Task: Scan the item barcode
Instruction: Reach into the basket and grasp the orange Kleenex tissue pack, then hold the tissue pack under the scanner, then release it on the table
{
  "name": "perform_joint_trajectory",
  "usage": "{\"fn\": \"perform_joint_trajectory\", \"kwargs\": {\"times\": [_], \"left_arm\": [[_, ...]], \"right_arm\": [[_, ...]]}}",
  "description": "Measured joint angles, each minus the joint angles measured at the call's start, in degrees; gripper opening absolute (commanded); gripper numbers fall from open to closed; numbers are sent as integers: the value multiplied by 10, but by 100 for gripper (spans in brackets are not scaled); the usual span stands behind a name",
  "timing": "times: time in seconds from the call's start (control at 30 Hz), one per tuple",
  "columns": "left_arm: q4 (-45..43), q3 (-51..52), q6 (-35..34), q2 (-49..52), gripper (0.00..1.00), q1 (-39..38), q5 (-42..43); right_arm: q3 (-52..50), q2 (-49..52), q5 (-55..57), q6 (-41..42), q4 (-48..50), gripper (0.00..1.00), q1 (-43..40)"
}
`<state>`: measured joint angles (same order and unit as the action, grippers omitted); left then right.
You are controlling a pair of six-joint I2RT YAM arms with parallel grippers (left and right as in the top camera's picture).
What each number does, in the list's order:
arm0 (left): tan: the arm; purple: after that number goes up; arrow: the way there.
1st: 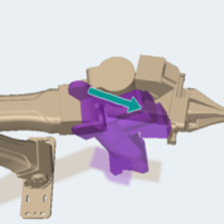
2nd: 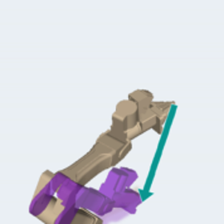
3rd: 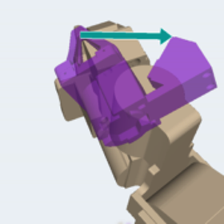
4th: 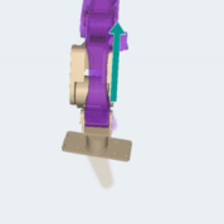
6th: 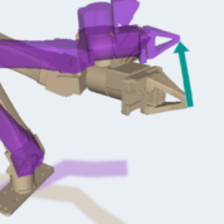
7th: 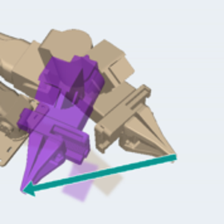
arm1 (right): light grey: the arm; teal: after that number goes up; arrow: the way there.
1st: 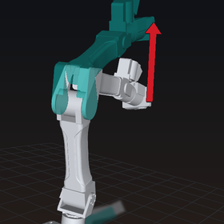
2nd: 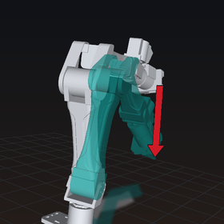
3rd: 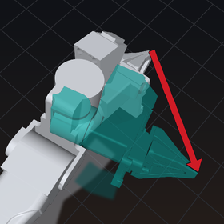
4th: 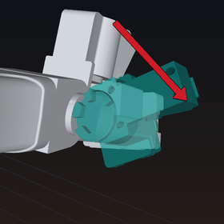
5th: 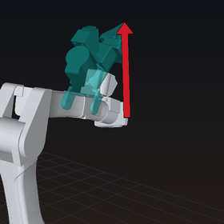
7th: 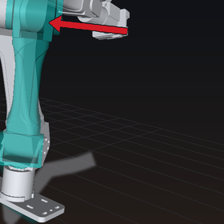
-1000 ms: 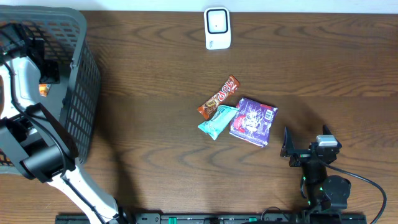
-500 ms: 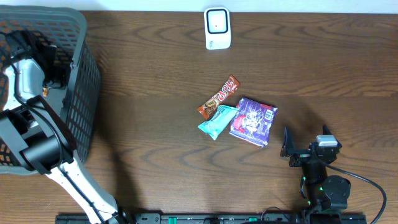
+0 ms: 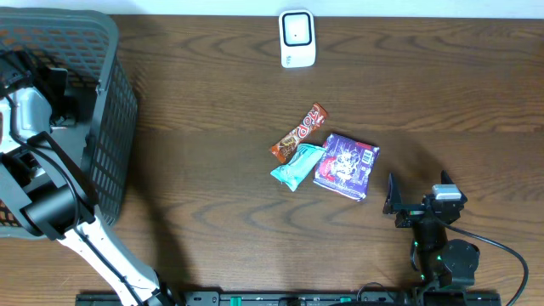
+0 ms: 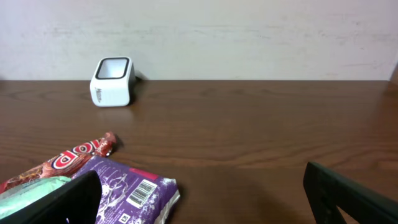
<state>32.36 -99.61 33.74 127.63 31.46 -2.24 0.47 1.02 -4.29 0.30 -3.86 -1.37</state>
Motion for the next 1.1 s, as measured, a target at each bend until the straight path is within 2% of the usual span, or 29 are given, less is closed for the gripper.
{"fn": "perform_joint_trajectory", "kwargs": {"times": [0.03, 0.07, 0.2, 0.27, 0.43, 0.53, 0.67, 0.8, 0.87, 0.93, 1.1], "left_arm": [[-3, 0, 1, 0, 11, 0, -1], [-4, 0, -3, -2, 8, 0, -2], [-3, 3, -31, -10, 8, -1, -17], [-4, 17, -70, -30, 7, -1, -11], [-42, 30, -165, -132, 7, 0, 83], [-111, 30, -267, -230, 8, 0, 172], [-203, 20, -454, -353, 7, -4, 312], [-214, 13, -588, -436, 7, -40, 394], [-193, 13, -626, -462, 7, -90, 418], [-144, 11, -636, -472, 7, -176, 439], [47, 14, -558, -454, 8, -333, 424]], "right_arm": [[0, 0, 0, 0, 0, 99, 0], [0, 0, 0, 0, 0, 99, 0], [0, 0, 0, 0, 0, 99, 0], [0, 0, 0, 0, 0, 99, 0], [0, 0, 0, 0, 0, 99, 0], [0, 0, 0, 0, 0, 99, 0], [0, 0, 0, 0, 0, 99, 0], [0, 0, 0, 0, 0, 99, 0], [0, 0, 0, 0, 0, 99, 0], [0, 0, 0, 0, 0, 99, 0], [0, 0, 0, 0, 0, 99, 0]]}}
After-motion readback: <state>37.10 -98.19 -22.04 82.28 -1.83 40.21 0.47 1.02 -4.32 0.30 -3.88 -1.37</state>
